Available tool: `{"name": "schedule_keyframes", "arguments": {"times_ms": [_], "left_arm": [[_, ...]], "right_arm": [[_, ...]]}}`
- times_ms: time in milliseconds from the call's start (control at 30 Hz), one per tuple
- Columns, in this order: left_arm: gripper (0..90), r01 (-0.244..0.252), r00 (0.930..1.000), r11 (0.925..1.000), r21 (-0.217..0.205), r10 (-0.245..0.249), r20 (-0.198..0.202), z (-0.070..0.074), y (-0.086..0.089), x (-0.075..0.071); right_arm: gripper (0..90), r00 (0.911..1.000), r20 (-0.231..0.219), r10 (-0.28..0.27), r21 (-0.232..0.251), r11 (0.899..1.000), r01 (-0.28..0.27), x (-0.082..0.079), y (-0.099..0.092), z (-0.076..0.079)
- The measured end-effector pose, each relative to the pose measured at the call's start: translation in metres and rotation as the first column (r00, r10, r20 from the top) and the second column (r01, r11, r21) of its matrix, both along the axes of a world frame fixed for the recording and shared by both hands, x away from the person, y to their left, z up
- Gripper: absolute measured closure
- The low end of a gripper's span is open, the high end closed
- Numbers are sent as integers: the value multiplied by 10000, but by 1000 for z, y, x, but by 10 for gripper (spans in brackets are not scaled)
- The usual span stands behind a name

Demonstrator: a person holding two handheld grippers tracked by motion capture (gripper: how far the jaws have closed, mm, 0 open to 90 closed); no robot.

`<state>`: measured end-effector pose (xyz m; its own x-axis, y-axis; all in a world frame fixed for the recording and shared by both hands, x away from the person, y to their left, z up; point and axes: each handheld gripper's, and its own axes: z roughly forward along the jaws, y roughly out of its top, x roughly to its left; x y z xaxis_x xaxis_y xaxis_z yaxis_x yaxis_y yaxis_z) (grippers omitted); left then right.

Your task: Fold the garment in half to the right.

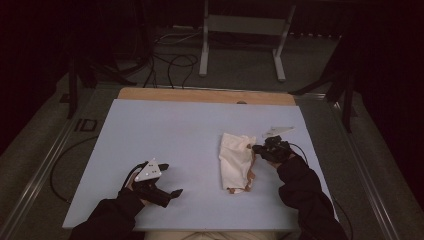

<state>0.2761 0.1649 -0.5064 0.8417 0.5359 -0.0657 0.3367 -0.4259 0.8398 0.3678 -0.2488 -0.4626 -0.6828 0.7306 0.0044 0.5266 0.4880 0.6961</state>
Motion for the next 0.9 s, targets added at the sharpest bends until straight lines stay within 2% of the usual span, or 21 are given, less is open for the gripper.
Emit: {"name": "schedule_keyframes", "arguments": {"times_ms": [33,200,300,433,533,600,767,900], "left_arm": [[4,-44,10000,10000,-83,44,-26,-1,2,-1],[5,-150,9999,9998,-89,149,-28,-3,5,-2],[4,-290,9996,9995,-139,289,-32,-4,8,-4],[5,-340,9994,9993,-171,341,8,-4,10,-4],[5,-354,9994,9991,-220,354,19,-4,12,-5],[5,-415,9991,9989,-214,415,15,-4,12,-5],[5,-426,9991,9988,-252,427,20,-5,14,-5],[5,-475,9989,9986,-237,475,3,-6,14,-5]], "right_arm": [[895,9997,48,-240,87,9997,239,-3,-7,-1],[896,9985,127,-525,123,9986,523,-12,-16,-4],[900,9977,230,-639,-120,9979,641,-21,-20,-6],[900,9957,347,-855,-246,9960,863,-26,-24,-11],[900,9937,247,-1090,-141,9939,1094,-27,-30,-17],[900,9925,143,-1213,-241,9923,1217,-27,-33,-23],[900,9899,-374,-1368,-143,9906,1364,-27,-40,-38],[892,9891,-345,-1429,-57,9897,1428,-26,-42,-36]]}}
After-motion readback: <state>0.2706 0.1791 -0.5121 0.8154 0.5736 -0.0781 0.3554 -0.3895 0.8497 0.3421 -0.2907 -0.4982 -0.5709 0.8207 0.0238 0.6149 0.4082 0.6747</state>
